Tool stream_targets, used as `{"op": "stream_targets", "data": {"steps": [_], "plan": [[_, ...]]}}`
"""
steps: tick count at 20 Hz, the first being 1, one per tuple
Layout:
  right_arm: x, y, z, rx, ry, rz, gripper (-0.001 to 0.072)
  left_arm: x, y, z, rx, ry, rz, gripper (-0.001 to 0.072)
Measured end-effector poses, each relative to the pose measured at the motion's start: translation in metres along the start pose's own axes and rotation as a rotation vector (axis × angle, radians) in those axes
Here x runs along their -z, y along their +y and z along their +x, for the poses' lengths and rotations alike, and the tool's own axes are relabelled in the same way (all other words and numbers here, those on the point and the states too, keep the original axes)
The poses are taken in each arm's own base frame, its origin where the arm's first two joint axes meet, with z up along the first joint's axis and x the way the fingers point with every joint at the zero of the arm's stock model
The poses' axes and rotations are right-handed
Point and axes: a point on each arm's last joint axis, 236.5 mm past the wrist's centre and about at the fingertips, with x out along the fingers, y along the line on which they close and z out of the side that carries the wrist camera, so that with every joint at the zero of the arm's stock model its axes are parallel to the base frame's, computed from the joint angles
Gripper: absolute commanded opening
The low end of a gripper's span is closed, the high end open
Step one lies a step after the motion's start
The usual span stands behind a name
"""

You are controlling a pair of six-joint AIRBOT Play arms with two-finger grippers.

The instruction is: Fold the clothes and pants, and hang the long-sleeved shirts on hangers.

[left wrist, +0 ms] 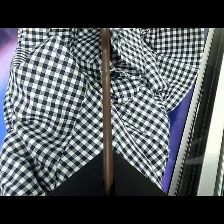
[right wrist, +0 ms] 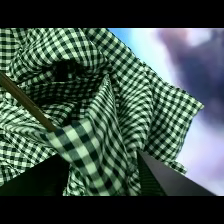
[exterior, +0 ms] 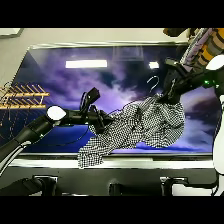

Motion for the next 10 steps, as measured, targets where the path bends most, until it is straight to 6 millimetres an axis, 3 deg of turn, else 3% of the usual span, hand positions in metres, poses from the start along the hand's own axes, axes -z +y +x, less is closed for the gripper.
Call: {"op": "stream_targets", "data": {"steps": [4,8,10], "plan": [[-0.003,0.008,0.004,-0.039,-0.007,-0.007,0.0306,0.0,0.0,0.0,0.0,0.0,-0.001,0.0021],[-0.008,0.016,0.004,-0.069,-0.024,-0.018,0.0302,0.0,0.0,0.0,0.0,0.0,0.0,0.0021],[-0.011,0.019,0.001,-0.073,-0.031,-0.025,0.0257,0.0,0.0,0.0,0.0,0.0,0.0,0.0021]]}}
